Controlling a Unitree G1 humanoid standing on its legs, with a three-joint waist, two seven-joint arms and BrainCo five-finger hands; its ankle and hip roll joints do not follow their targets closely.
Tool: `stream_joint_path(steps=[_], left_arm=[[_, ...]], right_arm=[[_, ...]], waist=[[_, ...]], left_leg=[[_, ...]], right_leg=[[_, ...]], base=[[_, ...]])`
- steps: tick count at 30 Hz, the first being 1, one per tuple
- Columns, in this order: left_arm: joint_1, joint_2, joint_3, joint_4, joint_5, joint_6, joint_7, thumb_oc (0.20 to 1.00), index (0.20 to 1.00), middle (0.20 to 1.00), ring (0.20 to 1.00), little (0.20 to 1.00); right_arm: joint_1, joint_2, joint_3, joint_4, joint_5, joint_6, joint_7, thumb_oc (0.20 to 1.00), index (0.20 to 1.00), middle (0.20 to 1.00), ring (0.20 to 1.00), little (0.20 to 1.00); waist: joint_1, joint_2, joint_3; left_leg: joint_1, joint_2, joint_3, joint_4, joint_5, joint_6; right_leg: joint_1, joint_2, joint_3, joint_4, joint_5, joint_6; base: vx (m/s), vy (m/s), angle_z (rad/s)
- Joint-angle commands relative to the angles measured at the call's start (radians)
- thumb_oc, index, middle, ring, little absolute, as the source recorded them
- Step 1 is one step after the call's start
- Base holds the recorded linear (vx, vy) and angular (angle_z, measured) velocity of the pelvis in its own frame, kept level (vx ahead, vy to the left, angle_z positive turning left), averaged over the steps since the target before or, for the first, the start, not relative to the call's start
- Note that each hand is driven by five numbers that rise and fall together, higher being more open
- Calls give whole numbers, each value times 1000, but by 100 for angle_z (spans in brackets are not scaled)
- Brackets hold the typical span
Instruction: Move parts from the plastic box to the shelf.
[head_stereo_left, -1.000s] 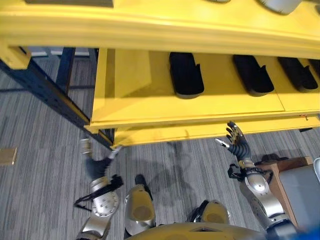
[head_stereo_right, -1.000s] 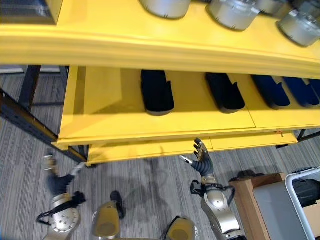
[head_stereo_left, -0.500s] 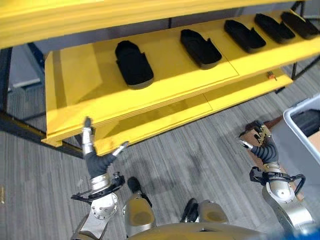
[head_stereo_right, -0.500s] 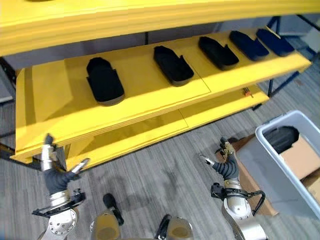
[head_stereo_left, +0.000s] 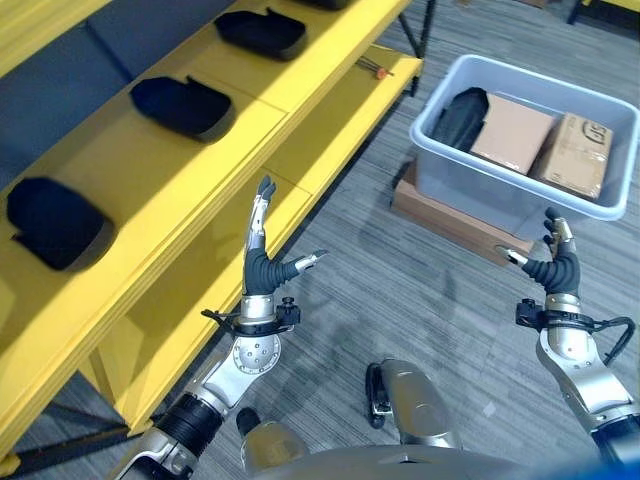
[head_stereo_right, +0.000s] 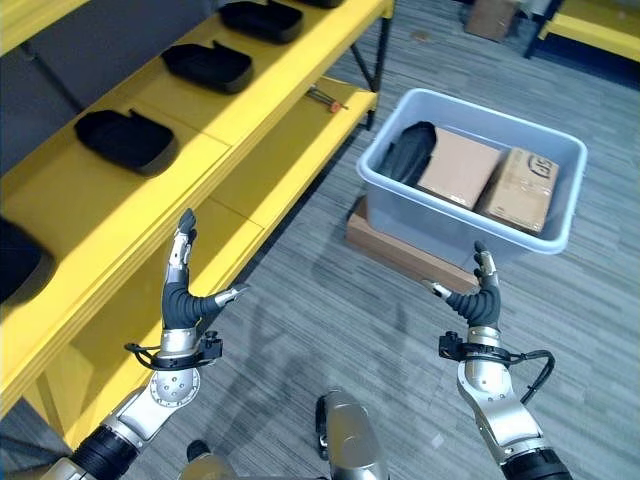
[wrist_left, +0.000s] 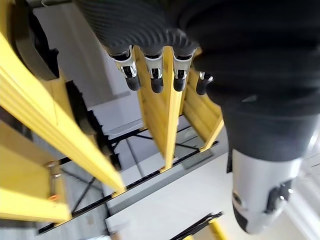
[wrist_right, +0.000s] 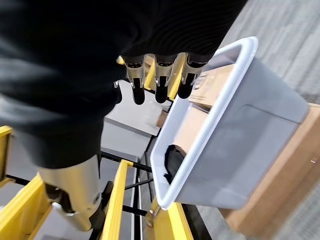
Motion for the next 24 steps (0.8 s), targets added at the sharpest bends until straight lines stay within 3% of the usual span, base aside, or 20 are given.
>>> stream_joint_path(steps=[1, 3, 4, 6, 8, 9, 14, 15, 18, 21, 22, 23, 24], left_arm=[[37, 5, 49, -68, 27, -2, -49, 1000, 1000, 1000, 1000, 1000], [55, 13, 48, -71, 91, -10, -90, 1000, 1000, 1000, 1000, 1000], [63, 33, 20, -74, 168, -4, -97, 1000, 1000, 1000, 1000, 1000], [71, 41, 0, -71, 207, 14, -83, 1000, 1000, 1000, 1000, 1000], [87, 45, 7, -49, 186, 17, -70, 1000, 1000, 1000, 1000, 1000], [89, 48, 17, -43, 185, 13, -88, 1000, 1000, 1000, 1000, 1000], [87, 43, 20, -8, 184, 18, -119, 1000, 1000, 1000, 1000, 1000], [89, 43, 23, 6, 184, 20, -117, 1000, 1000, 1000, 1000, 1000], [92, 49, 32, 21, 190, 30, -125, 1000, 1000, 1000, 1000, 1000], [101, 58, 28, 46, 221, 12, -99, 1000, 1000, 1000, 1000, 1000], [101, 58, 28, 46, 223, 11, -96, 1000, 1000, 1000, 1000, 1000], [104, 57, 28, 42, 229, -1, -51, 1000, 1000, 1000, 1000, 1000], [95, 55, 29, 51, 228, 0, -17, 1000, 1000, 1000, 1000, 1000]], right_arm=[[0, 24, -70, -53, -10, -72, -32, 1000, 1000, 1000, 1000, 1000], [36, 27, -111, -66, 29, -66, -19, 1000, 1000, 1000, 1000, 1000], [67, 32, -124, -82, 58, -58, 23, 1000, 1000, 1000, 1000, 1000], [84, 38, -114, -91, 76, -56, 28, 1000, 1000, 1000, 1000, 1000], [82, 67, -83, -83, 103, -46, 33, 1000, 1000, 1000, 1000, 1000], [86, 90, -73, -80, 104, -45, 36, 1000, 1000, 1000, 1000, 1000], [65, 133, -31, -81, 83, -12, 33, 1000, 1000, 1000, 1000, 1000], [53, 141, -21, -78, 81, 0, 35, 1000, 1000, 1000, 1000, 1000], [24, 156, 0, -74, 74, 19, 28, 1000, 1000, 1000, 1000, 1000], [-10, 181, 20, -39, 89, 32, 21, 1000, 1000, 1000, 1000, 1000], [-11, 182, 21, -36, 89, 31, 20, 1000, 1000, 1000, 1000, 1000], [-16, 186, 25, -18, 66, 7, 6, 1000, 1000, 1000, 1000, 1000], [-16, 194, 28, -16, 48, -5, 3, 1000, 1000, 1000, 1000, 1000]], waist=[[12, -21, -9], [12, -10, -17], [16, -5, -29], [28, -4, -37], [46, -14, -77], [49, -15, -100], [62, -19, -158], [67, -21, -163], [80, -19, -165], [102, -18, -157], [104, -18, -156], [106, -23, -151], [97, -26, -155]], left_leg=[[-79, -34, 97, 76, -14, 22], [-79, -107, 115, 46, -55, 36], [-86, -175, 140, -7, -82, 47], [-115, -208, 119, -27, -68, 47], [-51, -254, 82, -124, -130, 92], [-12, -264, 77, -179, -127, 101], [60, -280, 87, -304, -114, 118], [70, -284, 100, -319, -112, 123], [83, -274, 146, -329, -116, 130], [95, -250, 191, -312, -124, 139], [96, -248, 193, -310, -125, 139], [106, -241, 201, -295, -134, 137], [118, -239, 203, -288, -143, 135]], right_leg=[[76, -81, -115, -99, 99, 108], [108, -76, -119, -155, 122, 129], [152, -64, -117, -211, 148, 149], [181, -53, -105, -233, 155, 152], [201, -44, -86, -268, 166, 167], [202, -36, -82, -284, 177, 174], [201, -11, -91, -309, 202, 192], [182, -16, -104, -281, 233, 209], [144, -25, -148, -184, 246, 230], [114, -110, -208, -137, 288, 270], [118, -115, -209, -145, 289, 271], [152, -156, -214, -246, 306, 284], [169, -199, -180, -349, 373, 308]], base=[[134, -47, -46], [201, 36, 40], [237, 86, 40], [213, 105, 9], [256, 196, -54], [252, 263, -95], [74, 142, -36], [1, 99, -32], [-23, 71, -40], [-20, -30, -54], [49, -159, -86], [96, -261, -70], [127, -351, -51]])
